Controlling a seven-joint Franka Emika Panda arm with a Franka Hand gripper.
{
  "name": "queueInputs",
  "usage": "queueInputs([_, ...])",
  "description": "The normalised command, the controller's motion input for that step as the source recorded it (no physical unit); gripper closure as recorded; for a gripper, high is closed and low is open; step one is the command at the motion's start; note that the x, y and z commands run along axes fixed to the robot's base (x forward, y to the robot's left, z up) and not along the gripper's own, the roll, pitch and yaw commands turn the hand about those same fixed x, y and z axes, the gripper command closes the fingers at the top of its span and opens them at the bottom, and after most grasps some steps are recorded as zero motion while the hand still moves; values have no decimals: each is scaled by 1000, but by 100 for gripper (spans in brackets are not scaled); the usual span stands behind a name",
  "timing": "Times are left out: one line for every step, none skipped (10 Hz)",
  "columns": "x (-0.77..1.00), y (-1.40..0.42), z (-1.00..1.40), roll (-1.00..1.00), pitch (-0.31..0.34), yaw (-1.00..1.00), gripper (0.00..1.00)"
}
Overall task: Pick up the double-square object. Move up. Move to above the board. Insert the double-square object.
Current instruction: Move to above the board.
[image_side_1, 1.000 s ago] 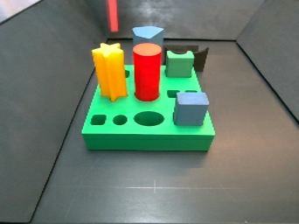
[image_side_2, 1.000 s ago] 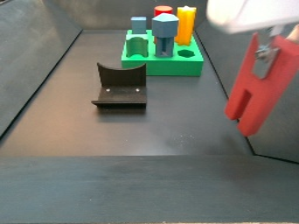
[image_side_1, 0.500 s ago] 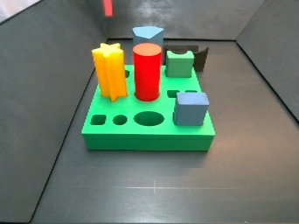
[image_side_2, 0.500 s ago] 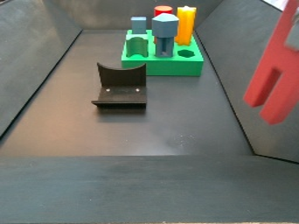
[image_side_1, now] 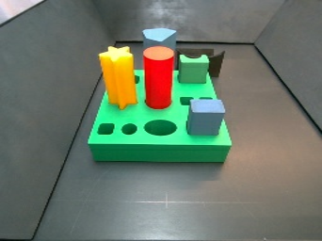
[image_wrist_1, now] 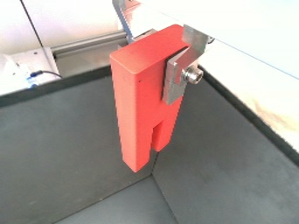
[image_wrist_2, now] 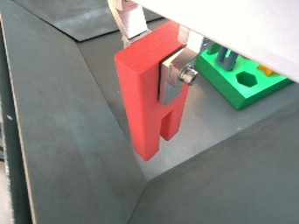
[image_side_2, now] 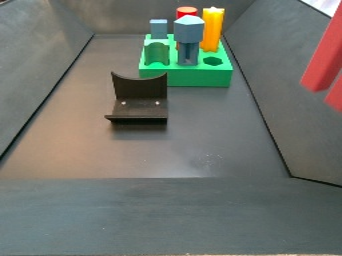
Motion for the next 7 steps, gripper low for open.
queueInputs([301,-1000,60,-50,103,-1000,100])
queueInputs([303,-1000,51,-49,101,-1000,100])
queueInputs([301,-1000,55,-92,106,-963,100])
queueInputs([300,-1000,57,-139,70,-697,100])
queueInputs([301,-1000,57,-109,56,-357,100])
queueInputs([301,-1000,57,-98,55,-249,100])
queueInputs([304,-1000,58,-58,59,-95,100])
